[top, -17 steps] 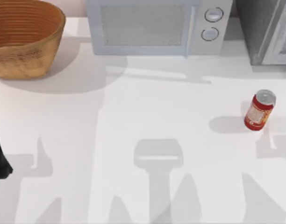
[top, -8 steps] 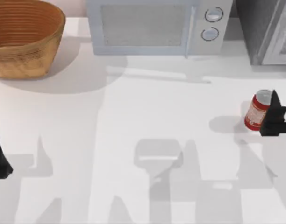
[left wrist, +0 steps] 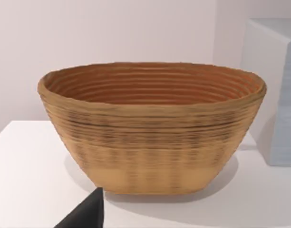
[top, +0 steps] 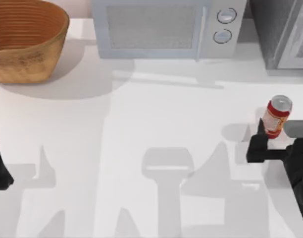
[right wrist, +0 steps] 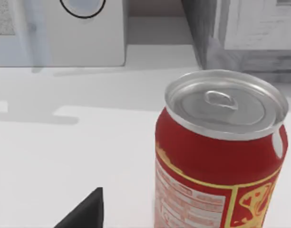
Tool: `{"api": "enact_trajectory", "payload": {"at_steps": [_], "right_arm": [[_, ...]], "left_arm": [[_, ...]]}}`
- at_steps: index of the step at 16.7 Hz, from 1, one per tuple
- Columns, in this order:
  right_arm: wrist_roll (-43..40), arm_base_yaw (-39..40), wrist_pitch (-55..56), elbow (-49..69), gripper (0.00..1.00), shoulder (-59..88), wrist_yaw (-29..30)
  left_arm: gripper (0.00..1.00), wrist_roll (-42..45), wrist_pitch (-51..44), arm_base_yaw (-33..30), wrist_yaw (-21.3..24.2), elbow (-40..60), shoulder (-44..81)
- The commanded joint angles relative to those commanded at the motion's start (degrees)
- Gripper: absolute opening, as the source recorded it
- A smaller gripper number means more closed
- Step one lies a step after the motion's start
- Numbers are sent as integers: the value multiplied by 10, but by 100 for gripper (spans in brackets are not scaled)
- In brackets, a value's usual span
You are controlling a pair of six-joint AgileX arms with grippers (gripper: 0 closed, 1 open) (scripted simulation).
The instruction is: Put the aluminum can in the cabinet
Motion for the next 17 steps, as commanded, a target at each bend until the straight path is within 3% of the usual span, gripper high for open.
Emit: {"api": "enact_trajectory", "payload": {"at_steps": [8, 17], "right_arm": [[4, 14, 50, 7, 100, 64, 14], [-7, -31, -13, 106, 100, 95, -30]], "left_arm": [[100, 0, 0, 0, 0, 0, 0], [100, 0, 0, 0, 0, 0, 0]]}}
